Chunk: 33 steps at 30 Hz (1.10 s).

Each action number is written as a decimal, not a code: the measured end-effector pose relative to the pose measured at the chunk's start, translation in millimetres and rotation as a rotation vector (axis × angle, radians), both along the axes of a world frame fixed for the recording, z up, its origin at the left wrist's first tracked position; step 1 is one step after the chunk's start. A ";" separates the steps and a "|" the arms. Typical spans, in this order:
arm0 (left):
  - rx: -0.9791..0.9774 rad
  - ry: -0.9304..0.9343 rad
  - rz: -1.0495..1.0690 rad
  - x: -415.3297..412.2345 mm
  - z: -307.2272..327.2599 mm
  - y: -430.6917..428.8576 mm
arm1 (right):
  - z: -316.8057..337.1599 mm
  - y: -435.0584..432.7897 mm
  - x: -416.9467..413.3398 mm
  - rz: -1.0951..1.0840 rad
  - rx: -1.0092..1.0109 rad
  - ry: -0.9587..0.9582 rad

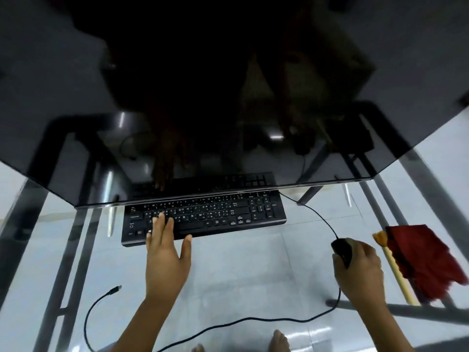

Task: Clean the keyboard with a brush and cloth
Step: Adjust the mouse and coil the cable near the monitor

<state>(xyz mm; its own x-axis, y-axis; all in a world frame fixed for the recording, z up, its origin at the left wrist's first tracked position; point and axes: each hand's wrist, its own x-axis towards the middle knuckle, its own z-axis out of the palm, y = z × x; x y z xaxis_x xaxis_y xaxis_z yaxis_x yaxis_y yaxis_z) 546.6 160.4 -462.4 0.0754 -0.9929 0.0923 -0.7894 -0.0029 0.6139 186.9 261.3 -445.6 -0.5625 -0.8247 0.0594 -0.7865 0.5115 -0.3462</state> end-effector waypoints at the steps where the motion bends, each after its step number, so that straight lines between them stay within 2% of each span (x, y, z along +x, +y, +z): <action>1: -0.010 -0.017 -0.028 -10.0 -1.5 -1.0 | -4.9 4.1 -5.1 0.018 0.006 -0.009; 10: -0.042 -0.119 -0.258 -87.2 -3.3 -3.7 | -9.3 -40.7 -20.3 0.041 -0.084 -0.115; 20: -0.017 -0.197 -0.277 -121.9 -9.8 -5.9 | -8.3 -104.4 -40.7 0.066 -0.111 -0.180; 26: 0.007 -0.198 -0.290 -123.0 -13.8 -4.2 | -7.8 -92.6 -54.5 0.103 -0.172 -0.207; 33: 0.020 -0.186 -0.280 -123.4 -14.0 -5.5 | -12.6 -99.3 -59.1 0.091 -0.148 -0.249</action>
